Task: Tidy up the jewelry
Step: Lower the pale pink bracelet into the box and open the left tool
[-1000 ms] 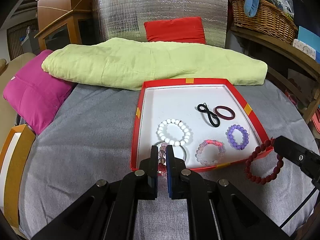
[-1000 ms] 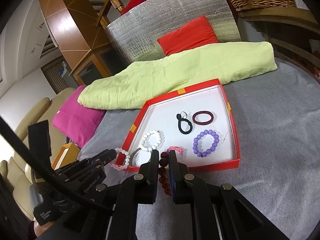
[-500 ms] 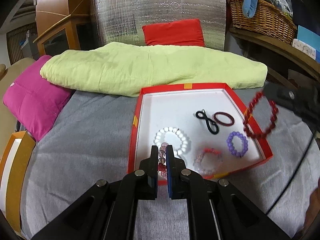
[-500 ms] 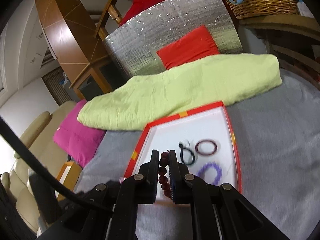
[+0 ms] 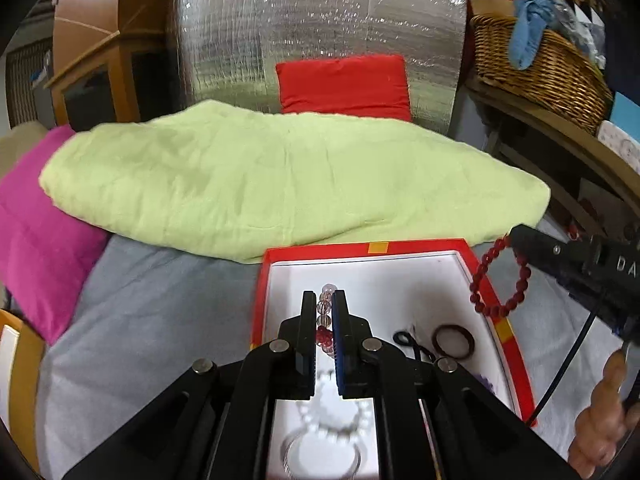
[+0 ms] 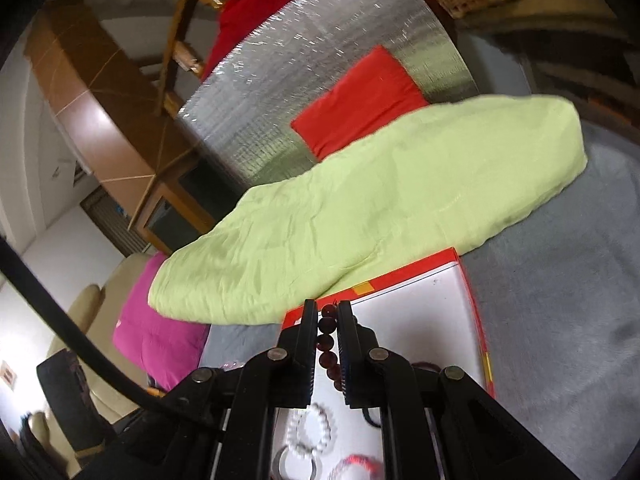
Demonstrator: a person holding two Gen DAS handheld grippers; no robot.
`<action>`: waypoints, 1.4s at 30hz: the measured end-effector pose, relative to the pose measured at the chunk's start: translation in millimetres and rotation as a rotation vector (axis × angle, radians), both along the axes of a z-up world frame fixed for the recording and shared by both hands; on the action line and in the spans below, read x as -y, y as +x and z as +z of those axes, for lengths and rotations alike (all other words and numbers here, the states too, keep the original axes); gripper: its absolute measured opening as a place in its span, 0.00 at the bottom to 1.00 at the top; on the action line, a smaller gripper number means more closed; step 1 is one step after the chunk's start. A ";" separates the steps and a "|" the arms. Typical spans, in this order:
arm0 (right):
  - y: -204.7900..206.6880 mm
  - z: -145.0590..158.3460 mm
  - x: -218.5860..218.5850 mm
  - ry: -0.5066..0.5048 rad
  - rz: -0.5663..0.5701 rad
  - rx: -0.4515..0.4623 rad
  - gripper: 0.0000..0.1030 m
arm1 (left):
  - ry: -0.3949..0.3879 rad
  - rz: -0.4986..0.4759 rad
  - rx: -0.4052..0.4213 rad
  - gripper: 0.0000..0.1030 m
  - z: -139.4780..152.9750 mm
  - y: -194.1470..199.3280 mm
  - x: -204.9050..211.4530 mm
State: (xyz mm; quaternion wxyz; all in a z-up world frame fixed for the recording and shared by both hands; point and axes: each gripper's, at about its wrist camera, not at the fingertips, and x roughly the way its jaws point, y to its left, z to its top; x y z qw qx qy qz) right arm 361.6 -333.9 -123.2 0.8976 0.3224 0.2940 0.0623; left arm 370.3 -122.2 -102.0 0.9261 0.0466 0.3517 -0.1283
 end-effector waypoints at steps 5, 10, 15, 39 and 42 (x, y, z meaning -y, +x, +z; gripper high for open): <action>29.9 -24.2 -9.0 0.008 0.019 -0.037 0.10 | -0.009 0.004 -0.068 0.08 -26.0 27.6 5.6; 51.7 -47.7 -12.8 0.040 0.029 -0.075 0.10 | 0.003 0.009 -0.129 0.08 -50.0 48.7 10.5; 65.6 -66.9 -6.5 0.079 0.021 -0.104 0.10 | 0.059 -0.001 -0.153 0.08 -67.9 57.4 22.5; 18.1 -21.9 15.6 -0.068 -0.045 -0.167 0.34 | 0.162 0.134 -0.092 0.66 -20.8 11.7 7.6; -14.8 -3.6 7.6 -0.158 -0.031 -0.137 0.39 | 0.153 0.161 -0.036 0.74 -9.9 -17.7 2.3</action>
